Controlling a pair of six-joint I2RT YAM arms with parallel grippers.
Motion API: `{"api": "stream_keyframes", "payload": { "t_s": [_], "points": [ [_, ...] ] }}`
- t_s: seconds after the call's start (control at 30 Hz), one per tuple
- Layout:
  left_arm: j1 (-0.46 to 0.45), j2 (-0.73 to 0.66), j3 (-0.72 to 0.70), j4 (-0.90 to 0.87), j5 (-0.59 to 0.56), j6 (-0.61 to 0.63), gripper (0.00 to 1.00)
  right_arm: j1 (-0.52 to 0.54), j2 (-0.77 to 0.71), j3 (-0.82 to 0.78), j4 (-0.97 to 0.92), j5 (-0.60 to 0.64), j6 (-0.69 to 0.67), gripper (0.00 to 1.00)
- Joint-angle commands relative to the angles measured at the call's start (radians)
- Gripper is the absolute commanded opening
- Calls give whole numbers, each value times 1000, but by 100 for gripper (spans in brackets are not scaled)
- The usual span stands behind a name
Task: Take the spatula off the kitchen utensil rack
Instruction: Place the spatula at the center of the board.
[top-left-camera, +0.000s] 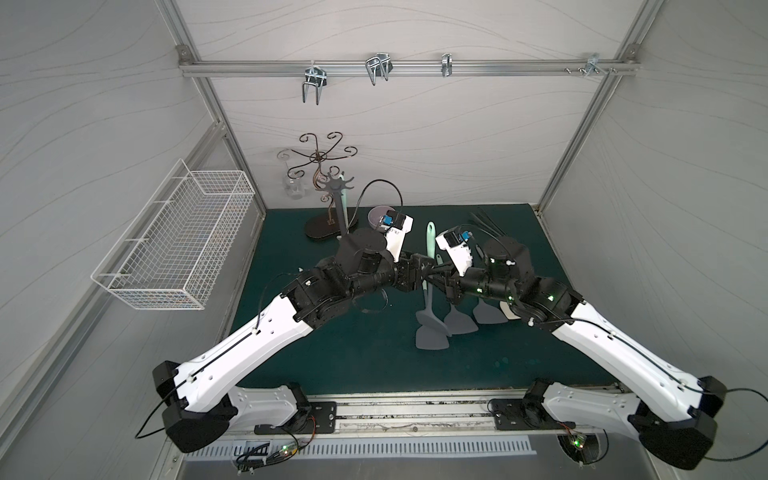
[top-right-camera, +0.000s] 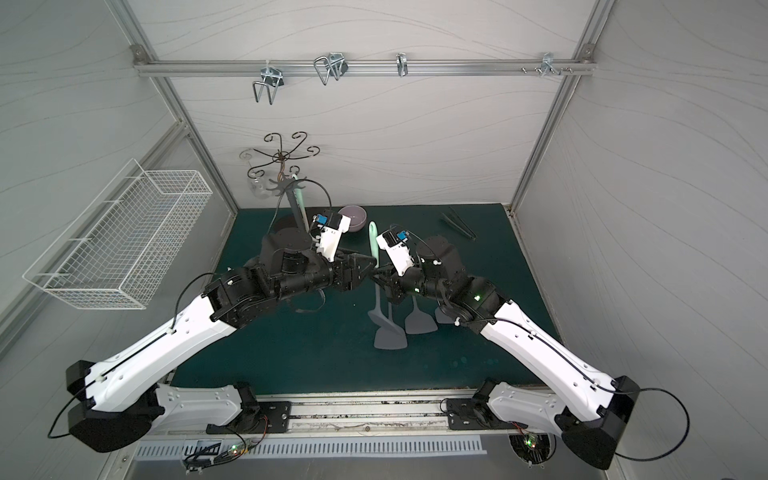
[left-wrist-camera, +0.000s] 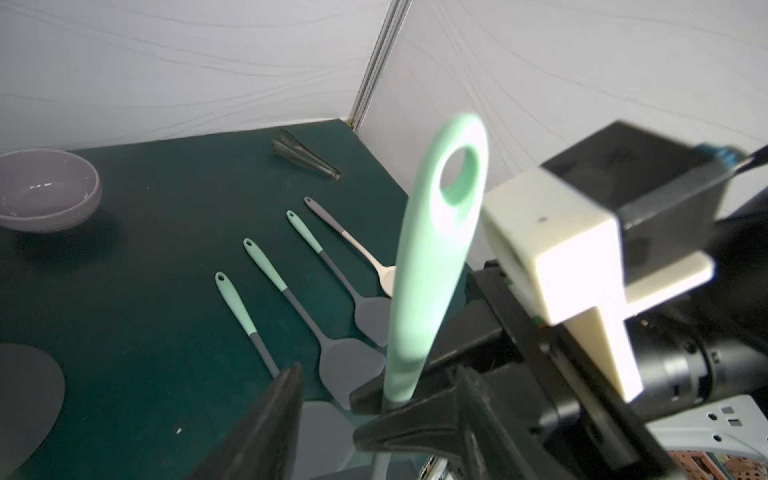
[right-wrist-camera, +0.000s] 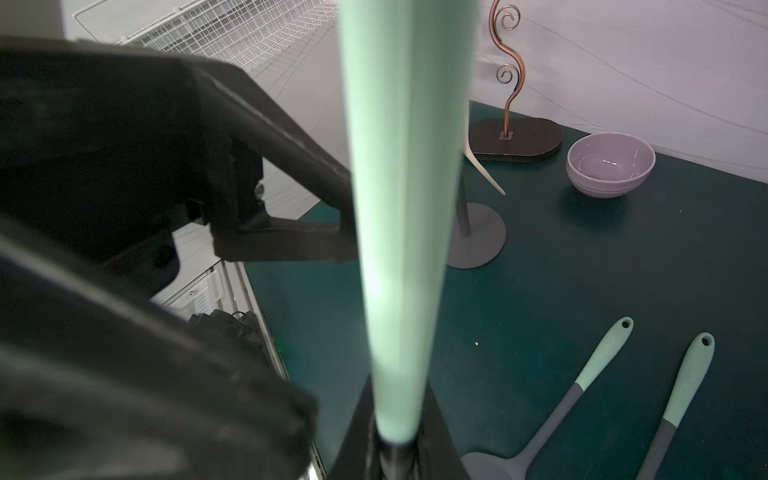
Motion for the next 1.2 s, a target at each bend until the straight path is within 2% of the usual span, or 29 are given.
{"api": "stream_keyframes", "payload": {
  "t_s": [0.0, 0.07, 0.2, 0.27, 0.33, 0.4, 0.43, 0.5, 0.57, 0.63, 0.7, 0.77, 0.83, 0.93, 1.0, 1.1, 1.17],
  "points": [
    [-4, 10, 7, 121, -35, -35, 60, 27, 8, 13, 15, 81, 6, 0],
    [-3, 35, 25, 109, -69, -54, 55, 47, 13, 15, 16, 137, 3, 0],
    [-3, 100, 71, 80, -89, -102, 53, 94, 19, 13, 16, 321, 4, 0],
    [-4, 129, 82, 83, -77, -115, 51, 106, 22, 14, 19, 363, 4, 0],
    [-3, 146, 86, 88, -55, -120, 38, 112, 23, 12, 25, 368, 6, 0],
    [-3, 143, 84, 91, -55, -108, 6, 111, 23, 14, 19, 364, 5, 0],
    [-1, 134, 79, 92, -61, -97, 0, 111, 23, 16, 12, 362, 1, 7],
    [12, 103, 63, 91, -57, -56, 0, 110, 6, 25, -11, 317, -40, 32],
    [70, 65, 33, 104, 50, -33, 0, 73, -19, 40, -46, 177, -74, 53],
    [161, 18, -20, 157, 236, -33, 0, -29, -47, 59, -89, -85, -67, 65],
    [265, -45, -92, 244, 438, -18, 0, -181, -68, 72, -113, -359, -23, 71],
    [339, -92, -131, 283, 577, 9, 0, -313, -81, 68, -113, -591, 19, 73],
    [393, -110, -131, 278, 717, 42, 0, -390, -80, 56, -110, -733, 44, 72],
    [450, -93, -118, 320, 943, -2, 0, -389, -61, 47, -128, -777, 29, 69],
    [460, -62, -130, 452, 1081, -116, 0, -336, -58, 23, -93, -749, 29, 66],
    [460, -15, -150, 699, 1208, -326, 0, -209, -46, 6, -45, -658, 3, 65],
    [458, -1, -157, 759, 1230, -368, 0, -158, -16, 9, -11, -631, 17, 60]
  ]
}}
